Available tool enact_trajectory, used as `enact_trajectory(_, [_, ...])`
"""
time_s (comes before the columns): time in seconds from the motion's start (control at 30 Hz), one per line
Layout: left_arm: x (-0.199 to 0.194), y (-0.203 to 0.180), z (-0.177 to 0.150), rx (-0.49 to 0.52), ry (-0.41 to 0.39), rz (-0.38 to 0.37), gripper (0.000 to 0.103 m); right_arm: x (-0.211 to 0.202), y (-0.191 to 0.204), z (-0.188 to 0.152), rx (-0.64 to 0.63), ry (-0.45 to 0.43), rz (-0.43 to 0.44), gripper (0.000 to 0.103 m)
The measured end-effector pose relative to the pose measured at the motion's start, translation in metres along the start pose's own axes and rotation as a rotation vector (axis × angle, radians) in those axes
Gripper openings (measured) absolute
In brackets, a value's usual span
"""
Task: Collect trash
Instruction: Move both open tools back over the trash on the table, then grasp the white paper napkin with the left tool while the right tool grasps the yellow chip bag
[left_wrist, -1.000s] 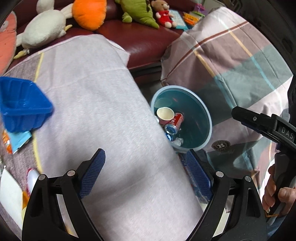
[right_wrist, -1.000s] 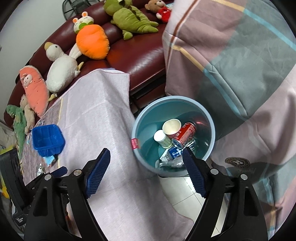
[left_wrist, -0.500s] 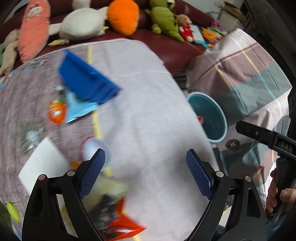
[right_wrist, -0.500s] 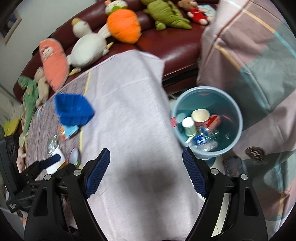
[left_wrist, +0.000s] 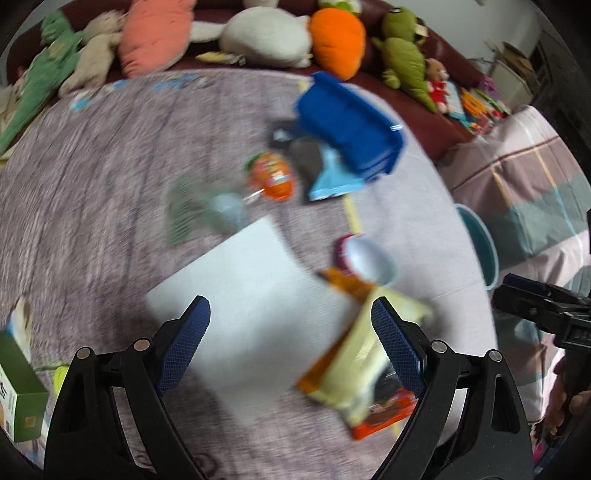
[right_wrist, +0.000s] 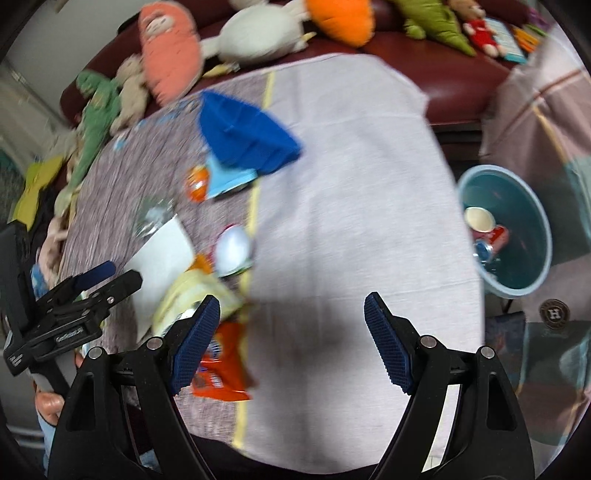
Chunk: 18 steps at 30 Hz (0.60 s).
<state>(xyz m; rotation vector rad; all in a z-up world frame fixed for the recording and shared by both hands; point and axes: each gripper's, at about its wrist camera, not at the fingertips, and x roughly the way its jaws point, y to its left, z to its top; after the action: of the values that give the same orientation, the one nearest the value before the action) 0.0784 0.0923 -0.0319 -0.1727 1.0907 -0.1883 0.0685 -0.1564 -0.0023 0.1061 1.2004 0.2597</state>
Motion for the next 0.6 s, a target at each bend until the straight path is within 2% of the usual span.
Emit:
enact_trajectory(0.33, [0.013, 0.051, -0.018, -0.038, 0.036, 0.030, 0.089, 0.048, 0.056, -0.001, -0.067, 0.106, 0.039, 0.077])
enact_trajectory(0.6, [0.023, 0.069, -0.019, -0.034, 0.053, 0.035, 0.090, 0.088, 0.063, -0.001, -0.025, 0.183, 0.058, 0.077])
